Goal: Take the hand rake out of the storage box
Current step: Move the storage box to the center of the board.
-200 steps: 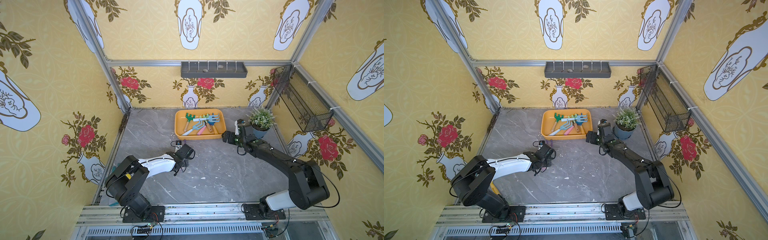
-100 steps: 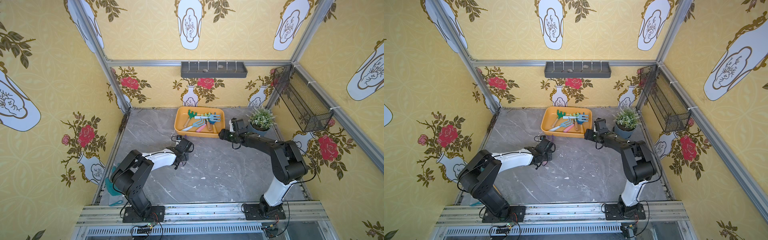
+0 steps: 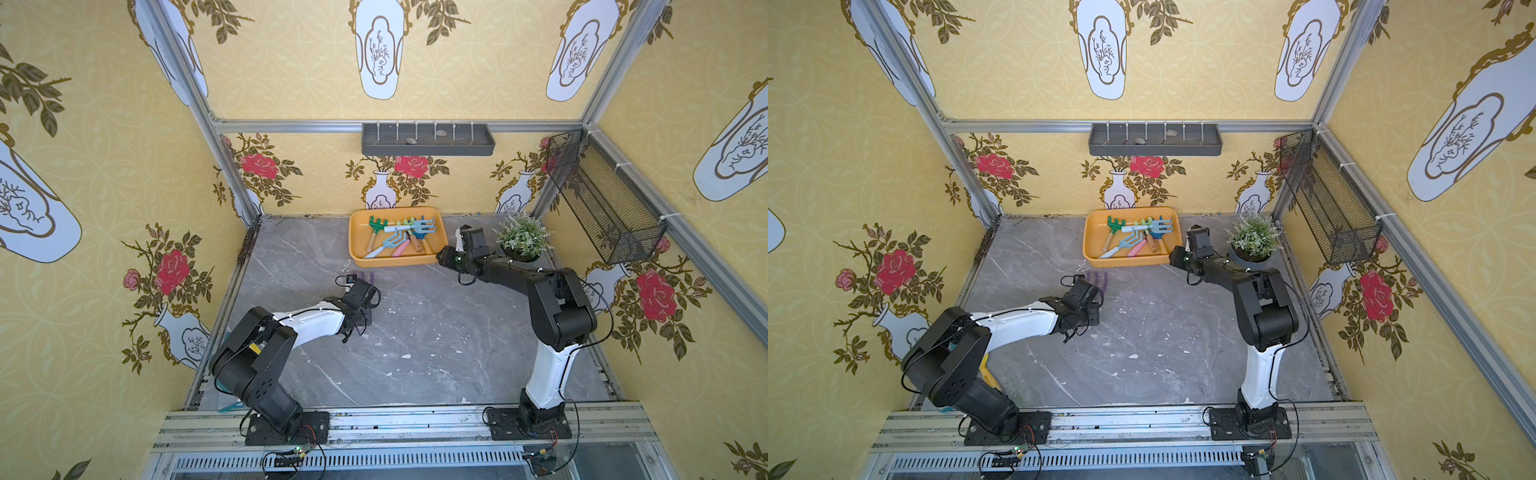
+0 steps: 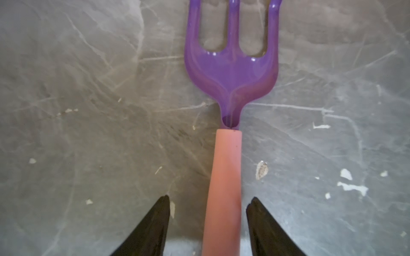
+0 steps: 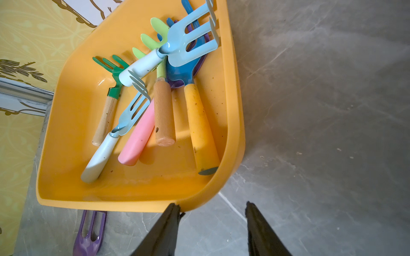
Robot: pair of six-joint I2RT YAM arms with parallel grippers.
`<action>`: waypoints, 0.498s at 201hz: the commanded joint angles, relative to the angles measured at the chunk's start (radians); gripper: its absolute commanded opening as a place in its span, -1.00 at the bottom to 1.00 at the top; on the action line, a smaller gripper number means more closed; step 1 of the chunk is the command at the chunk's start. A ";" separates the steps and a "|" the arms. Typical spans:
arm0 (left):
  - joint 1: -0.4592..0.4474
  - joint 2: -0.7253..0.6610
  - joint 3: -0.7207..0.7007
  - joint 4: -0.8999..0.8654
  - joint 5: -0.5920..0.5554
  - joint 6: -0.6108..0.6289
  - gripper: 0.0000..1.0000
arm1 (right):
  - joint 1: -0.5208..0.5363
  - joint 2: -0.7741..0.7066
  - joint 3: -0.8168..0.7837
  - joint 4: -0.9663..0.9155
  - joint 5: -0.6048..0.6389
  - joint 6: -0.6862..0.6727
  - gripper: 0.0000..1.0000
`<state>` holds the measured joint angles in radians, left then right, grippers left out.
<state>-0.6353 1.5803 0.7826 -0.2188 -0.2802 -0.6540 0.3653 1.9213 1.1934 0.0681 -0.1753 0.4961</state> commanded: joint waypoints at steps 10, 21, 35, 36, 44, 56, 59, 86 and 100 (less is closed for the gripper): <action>0.002 -0.063 0.011 -0.051 -0.004 0.015 0.28 | 0.001 -0.051 -0.034 -0.036 0.019 0.008 0.28; 0.002 -0.083 0.031 -0.070 -0.008 0.025 0.32 | 0.003 -0.079 -0.047 -0.045 0.021 0.007 0.50; 0.003 -0.098 0.071 -0.090 -0.032 0.047 0.44 | 0.008 -0.121 -0.071 -0.054 0.035 0.004 0.90; 0.003 -0.098 0.075 -0.091 -0.033 0.049 0.44 | 0.009 -0.124 -0.071 -0.054 0.037 0.003 0.94; 0.005 -0.093 0.113 -0.093 -0.044 0.074 0.45 | 0.009 -0.155 -0.093 -0.054 0.043 0.002 0.95; 0.014 -0.057 0.195 -0.093 -0.046 0.129 0.49 | 0.009 -0.206 -0.124 -0.055 0.051 0.003 0.95; 0.017 -0.042 0.223 -0.093 -0.043 0.147 0.49 | 0.009 -0.219 -0.130 -0.057 0.058 0.004 0.95; 0.061 0.180 0.555 -0.173 -0.023 0.313 0.39 | 0.008 -0.319 -0.193 -0.064 0.084 -0.009 0.95; 0.094 0.294 0.702 -0.184 0.048 0.415 0.34 | 0.003 -0.349 -0.209 -0.081 0.092 -0.022 0.95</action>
<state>-0.5774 1.7340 1.3052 -0.3454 -0.3027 -0.4446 0.3729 1.6154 1.0084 0.0051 -0.1177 0.4957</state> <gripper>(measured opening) 0.686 0.976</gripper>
